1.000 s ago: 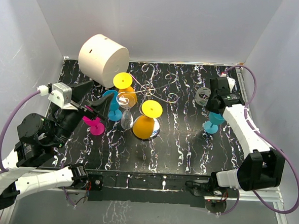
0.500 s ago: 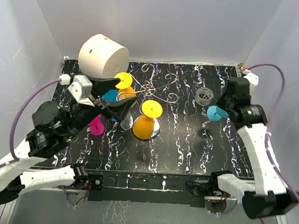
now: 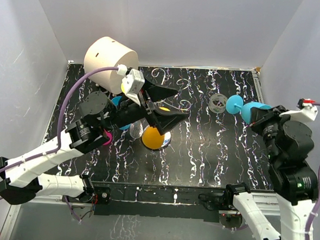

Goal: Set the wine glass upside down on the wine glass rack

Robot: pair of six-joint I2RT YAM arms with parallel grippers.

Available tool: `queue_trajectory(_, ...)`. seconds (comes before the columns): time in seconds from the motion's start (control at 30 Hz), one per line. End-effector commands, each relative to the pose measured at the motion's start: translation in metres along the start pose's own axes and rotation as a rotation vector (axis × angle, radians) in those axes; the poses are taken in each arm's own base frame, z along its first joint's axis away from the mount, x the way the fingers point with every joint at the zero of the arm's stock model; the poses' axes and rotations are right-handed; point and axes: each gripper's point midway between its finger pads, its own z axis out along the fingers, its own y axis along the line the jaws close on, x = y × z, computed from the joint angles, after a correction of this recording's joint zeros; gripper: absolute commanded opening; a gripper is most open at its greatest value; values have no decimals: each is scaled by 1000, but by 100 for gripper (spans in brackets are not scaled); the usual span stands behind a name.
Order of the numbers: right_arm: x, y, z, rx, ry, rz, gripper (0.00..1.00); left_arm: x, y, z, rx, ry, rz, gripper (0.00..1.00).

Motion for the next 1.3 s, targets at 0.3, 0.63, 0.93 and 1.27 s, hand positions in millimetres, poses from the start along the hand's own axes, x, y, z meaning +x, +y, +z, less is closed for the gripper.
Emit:
queue_trajectory(0.3, -90, 60, -76, -376, -365, 55, 0, -34, -20, 67, 82, -104, -426, 92)
queue_trajectory(0.63, -126, 79, -109, -499, -495, 139, 0, -29, -1, 96, -14, -141, -593, 90)
queue_trajectory(0.93, -151, 102, -137, -634, -550, 203, 0, -35, 21, 108, -71, -301, -802, 99)
queue_trajectory(1.27, -147, 117, -139, -735, -525, 247, 0, -44, 22, 120, -31, -364, -898, 94)
